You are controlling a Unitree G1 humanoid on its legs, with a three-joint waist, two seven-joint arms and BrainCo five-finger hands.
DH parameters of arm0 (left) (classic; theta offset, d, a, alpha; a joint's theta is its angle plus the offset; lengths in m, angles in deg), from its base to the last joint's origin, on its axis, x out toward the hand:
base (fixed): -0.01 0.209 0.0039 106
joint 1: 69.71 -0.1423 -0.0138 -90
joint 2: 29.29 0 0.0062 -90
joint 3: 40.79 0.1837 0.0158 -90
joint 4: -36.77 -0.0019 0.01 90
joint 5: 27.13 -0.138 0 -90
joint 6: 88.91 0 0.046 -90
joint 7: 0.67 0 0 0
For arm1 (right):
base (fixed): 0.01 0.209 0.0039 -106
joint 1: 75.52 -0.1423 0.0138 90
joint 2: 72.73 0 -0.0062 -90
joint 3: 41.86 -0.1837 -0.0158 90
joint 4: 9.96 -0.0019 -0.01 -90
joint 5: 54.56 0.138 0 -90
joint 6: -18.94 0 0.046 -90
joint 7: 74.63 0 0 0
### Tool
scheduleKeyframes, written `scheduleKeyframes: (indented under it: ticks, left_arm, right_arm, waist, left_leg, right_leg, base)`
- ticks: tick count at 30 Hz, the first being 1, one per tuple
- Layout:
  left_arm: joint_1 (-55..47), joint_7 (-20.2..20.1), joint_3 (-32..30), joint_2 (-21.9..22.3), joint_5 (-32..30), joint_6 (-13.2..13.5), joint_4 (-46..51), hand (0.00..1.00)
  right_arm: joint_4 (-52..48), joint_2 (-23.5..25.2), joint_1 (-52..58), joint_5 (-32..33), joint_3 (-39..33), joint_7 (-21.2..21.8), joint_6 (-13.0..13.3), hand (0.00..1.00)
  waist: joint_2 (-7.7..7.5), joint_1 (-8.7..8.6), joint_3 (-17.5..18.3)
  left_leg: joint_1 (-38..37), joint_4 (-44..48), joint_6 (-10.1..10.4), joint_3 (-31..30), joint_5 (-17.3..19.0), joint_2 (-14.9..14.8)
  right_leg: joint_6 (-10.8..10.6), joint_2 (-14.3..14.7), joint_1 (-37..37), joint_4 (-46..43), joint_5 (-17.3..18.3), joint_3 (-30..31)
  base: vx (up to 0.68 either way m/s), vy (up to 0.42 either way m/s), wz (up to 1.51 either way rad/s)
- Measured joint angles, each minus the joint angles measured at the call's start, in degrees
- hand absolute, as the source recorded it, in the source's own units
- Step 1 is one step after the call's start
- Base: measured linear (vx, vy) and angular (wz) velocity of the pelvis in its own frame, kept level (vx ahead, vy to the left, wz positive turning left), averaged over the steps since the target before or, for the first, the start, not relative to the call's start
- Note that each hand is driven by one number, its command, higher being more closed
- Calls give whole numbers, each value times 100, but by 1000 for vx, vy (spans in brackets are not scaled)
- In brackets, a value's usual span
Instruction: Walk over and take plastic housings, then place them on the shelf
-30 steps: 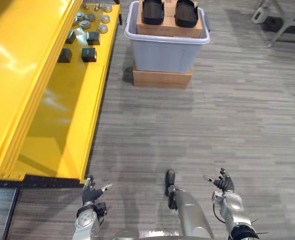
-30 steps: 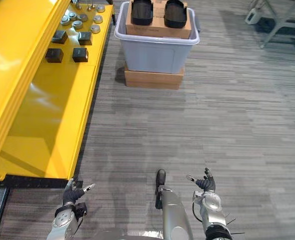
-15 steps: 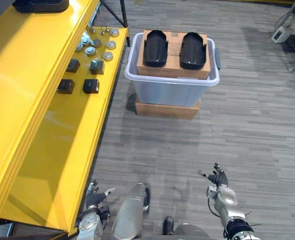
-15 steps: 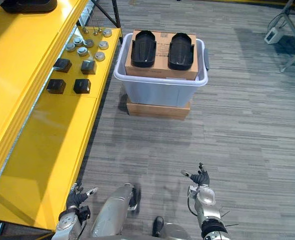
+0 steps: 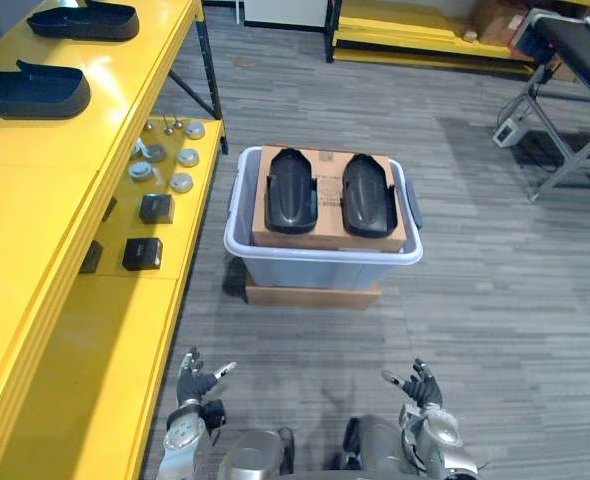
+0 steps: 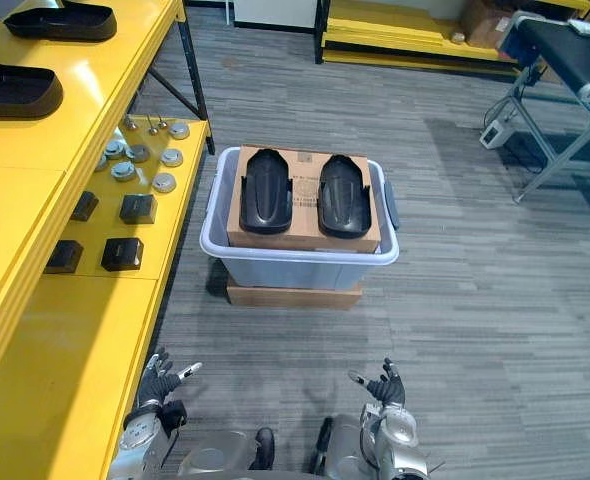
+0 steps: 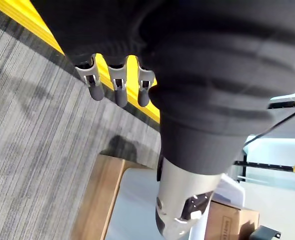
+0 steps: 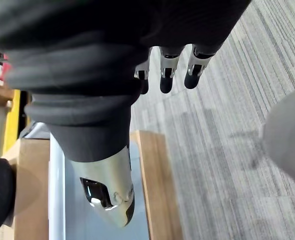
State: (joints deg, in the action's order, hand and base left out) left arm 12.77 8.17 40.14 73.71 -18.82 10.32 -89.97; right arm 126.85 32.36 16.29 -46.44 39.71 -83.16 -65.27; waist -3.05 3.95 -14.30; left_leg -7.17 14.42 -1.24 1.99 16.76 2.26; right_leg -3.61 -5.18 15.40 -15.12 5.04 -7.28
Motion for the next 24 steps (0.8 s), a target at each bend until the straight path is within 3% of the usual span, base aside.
scheduleKeyframes:
  ticks: [1, 3, 4, 6, 7, 8, 10, 13, 14, 15, 19, 24]
  left_arm:
    - [-64, -1, 1, -13, 0, 0, 0, 0]
    - [-257, 5, -21, -4, 0, 0, -26, 0]
    - [-256, 5, -32, 9, 0, -1, -54, 0]
    - [-260, 2, -63, 135, 1, -5, -60, 0]
    - [-273, 3, -70, 226, 2, -9, -62, 0]
    - [-282, -18, -29, 243, 3, -11, -69, 0]
    - [-233, -23, 9, 342, 4, -6, -108, 0]
    - [-176, -48, 72, 347, 3, -1, -133, 0]
    - [-146, -53, 87, 348, 3, 0, -164, 0]
    - [-87, -66, 134, 350, 3, -2, -232, 0]
    - [-27, -108, 197, 204, 0, -3, -342, 0]
    - [-50, -110, 223, 86, -4, -7, -389, 0]
  right_arm:
    - [57, 11, 47, 0, 0, 1, -5, 0]
    - [122, -26, 133, 0, -18, -2, -7, 0]
    - [123, -47, 128, 0, -19, -3, -10, 0]
    - [-105, -74, 132, 24, 2, -7, 16, 0]
    - [-186, -74, 78, 28, 18, -12, 33, 0]
    - [-227, -55, 43, 29, 20, -15, 37, 0]
    - [-229, -78, -64, 32, -23, -24, 69, 0]
    - [-211, -179, -114, 36, -216, -28, 70, 0]
    - [-197, -194, -87, 37, -246, -31, 68, 0]
    - [-183, -302, -33, 44, -292, -40, 67, 0]
    - [-94, -151, 247, 77, -414, -124, 41, 0]
    - [-130, -190, 282, 77, -604, -134, 40, 0]
  waist:
    - [-58, -2, 99]
    - [51, -10, 353]
    - [144, 8, 395]
    - [345, -6, 413]
    - [397, 34, 401]
    - [381, 44, 394]
    - [331, 32, 377]
    - [371, 13, 379]
    - [407, 15, 382]
    - [545, 5, 406]
    - [343, 16, 454]
    - [317, 13, 494]
  left_leg:
    - [-87, 25, 217, -130, 139, -32]
    - [-103, 239, 366, -415, 394, -277]
    - [-7, 462, 429, -474, 432, -421]
    - [692, 2067, 489, -401, 365, -775]
    - [1142, 3079, 484, -268, 185, -1040]
    - [1297, 3399, 427, -153, 234, -1155]
    - [1467, 3093, 489, -138, 290, -1160]
    - [1653, 1697, 587, -190, 185, -1110]
    - [1641, 1324, 664, -215, 44, -1109]
    - [1645, 741, 667, -373, -586, -1130]
    - [1417, 410, 536, -216, -738, -901]
    - [1132, 17, 429, 39, -803, -701]
  right_leg:
    - [123, 21, -15, 72, -255, 11]
    - [338, 175, -82, 37, -797, -157]
    - [416, 286, -142, 51, -772, -286]
    - [582, 603, -506, 369, -610, -570]
    - [684, 750, -799, 568, -567, -562]
    - [734, 804, -1006, 667, -534, -545]
    - [762, 776, -1360, 841, -514, -465]
    - [724, 679, -1527, 1045, -506, -331]
    - [685, 679, -1535, 1045, -491, -329]
    - [593, 737, -1545, 1043, -442, -325]
    - [333, 467, -1620, 1143, -454, -120]
    - [173, 264, -1648, 1259, -517, 124]
  base:
    - [377, -219, 68]
    - [495, -305, 61]
    - [595, -392, 61]
    - [410, -303, 36]
    - [363, -229, -1]
    - [282, -151, -12]
    - [333, -143, -19]
    - [169, 2, -28]
    - [101, 108, -13]
    - [70, 130, -14]
    - [74, 140, -7]
    - [26, 97, -23]
